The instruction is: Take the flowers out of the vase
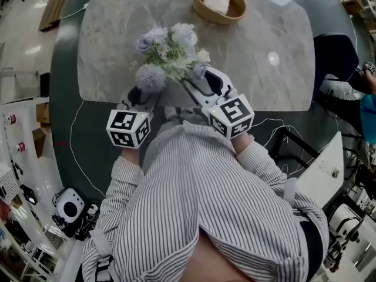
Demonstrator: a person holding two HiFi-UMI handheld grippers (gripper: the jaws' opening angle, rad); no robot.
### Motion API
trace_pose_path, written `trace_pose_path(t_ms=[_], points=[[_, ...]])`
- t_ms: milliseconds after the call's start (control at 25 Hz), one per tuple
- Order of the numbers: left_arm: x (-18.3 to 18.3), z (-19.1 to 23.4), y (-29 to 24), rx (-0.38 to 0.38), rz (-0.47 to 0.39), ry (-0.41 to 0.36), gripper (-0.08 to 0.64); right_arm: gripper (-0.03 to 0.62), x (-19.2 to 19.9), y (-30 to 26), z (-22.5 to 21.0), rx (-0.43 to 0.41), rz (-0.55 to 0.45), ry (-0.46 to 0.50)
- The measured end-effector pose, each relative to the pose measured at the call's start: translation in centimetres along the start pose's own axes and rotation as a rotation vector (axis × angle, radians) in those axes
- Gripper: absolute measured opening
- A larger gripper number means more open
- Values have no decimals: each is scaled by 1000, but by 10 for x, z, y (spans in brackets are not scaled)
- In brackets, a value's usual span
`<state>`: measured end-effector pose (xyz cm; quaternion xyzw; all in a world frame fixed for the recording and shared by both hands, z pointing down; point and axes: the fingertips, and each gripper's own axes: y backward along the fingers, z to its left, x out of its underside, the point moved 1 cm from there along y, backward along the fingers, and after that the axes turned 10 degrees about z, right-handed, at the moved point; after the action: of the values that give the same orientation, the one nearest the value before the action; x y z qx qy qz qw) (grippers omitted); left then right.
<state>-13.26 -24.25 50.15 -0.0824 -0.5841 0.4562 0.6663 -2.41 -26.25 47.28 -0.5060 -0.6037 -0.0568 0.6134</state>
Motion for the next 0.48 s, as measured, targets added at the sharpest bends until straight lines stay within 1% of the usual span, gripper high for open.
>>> trace_pose_path(t_ms=[80,200,320,480], points=[[2,6,0,-15,11,-8,202,216,0,-2,3,2,10,31],[2,19,0,-46,14,-19,236,216,0,-5,6,-3,28,83],[-2,28,-1,-57,0,-35,250,218,0,-9,6,-8,39,104],[-10,29,-7,-34,-24,-83,250,219,1,-11,3,-9,46,110]])
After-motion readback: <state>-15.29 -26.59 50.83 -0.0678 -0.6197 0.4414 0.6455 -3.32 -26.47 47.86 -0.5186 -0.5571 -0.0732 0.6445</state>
